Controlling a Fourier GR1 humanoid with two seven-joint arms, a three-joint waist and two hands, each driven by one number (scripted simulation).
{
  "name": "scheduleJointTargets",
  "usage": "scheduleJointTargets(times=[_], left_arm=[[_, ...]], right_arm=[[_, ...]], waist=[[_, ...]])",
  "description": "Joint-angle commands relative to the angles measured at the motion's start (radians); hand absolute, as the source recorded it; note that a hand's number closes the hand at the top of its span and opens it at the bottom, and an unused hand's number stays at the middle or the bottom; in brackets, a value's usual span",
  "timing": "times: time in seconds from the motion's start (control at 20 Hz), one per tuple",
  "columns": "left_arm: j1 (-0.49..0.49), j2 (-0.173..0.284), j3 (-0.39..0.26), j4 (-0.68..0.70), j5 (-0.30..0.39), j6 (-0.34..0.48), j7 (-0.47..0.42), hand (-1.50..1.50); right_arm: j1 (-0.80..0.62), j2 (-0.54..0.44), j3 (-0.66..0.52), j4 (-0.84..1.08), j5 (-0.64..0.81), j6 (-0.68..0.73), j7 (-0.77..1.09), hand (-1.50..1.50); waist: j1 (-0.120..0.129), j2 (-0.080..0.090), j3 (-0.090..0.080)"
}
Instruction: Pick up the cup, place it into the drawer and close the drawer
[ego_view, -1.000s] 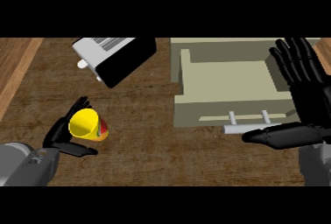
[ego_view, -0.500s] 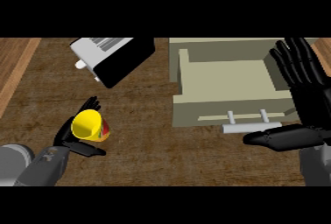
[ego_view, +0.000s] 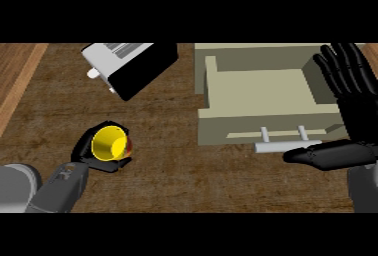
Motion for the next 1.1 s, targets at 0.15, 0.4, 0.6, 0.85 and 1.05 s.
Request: scheduleJointTargets(times=[0.15,0.4,0.6,0.85,1.05], left_arm=[[-0.01,-0.019,0.043,-0.024,0.033,-0.023,-0.212,1.5],[0.044,-0.092,0.202,-0.047,0.163,0.271,-0.209,1.5],[0.013,-0.092,0.223,-0.086,0.194,0.202,-0.218,1.5],[-0.01,-0.119,0.14,-0.211,0.15,0.19,-0.119,1.5],[-0.157,-0.154,0.124,-0.34,0.174,0.248,0.076,1.5]], right_arm=[[0.027,-0.002,-0.01,0.015,-0.013,0.023,-0.042,-1.5],[0.033,-0.015,-0.036,-0.011,-0.025,0.012,-0.006,-1.5],[0.022,-0.044,-0.068,0.049,-0.04,0.045,-0.04,-1.5],[0.062,0.037,0.025,-0.02,0.058,-0.031,-0.03,-1.5],[0.011,-0.035,-0.048,-0.003,-0.01,0.003,0.036,-1.5]], waist=[[0.002,0.0,0.001],[0.023,-0.01,0.003],[0.03,-0.012,0.005],[0.047,-0.022,0.007],[0.051,-0.027,0.007]])
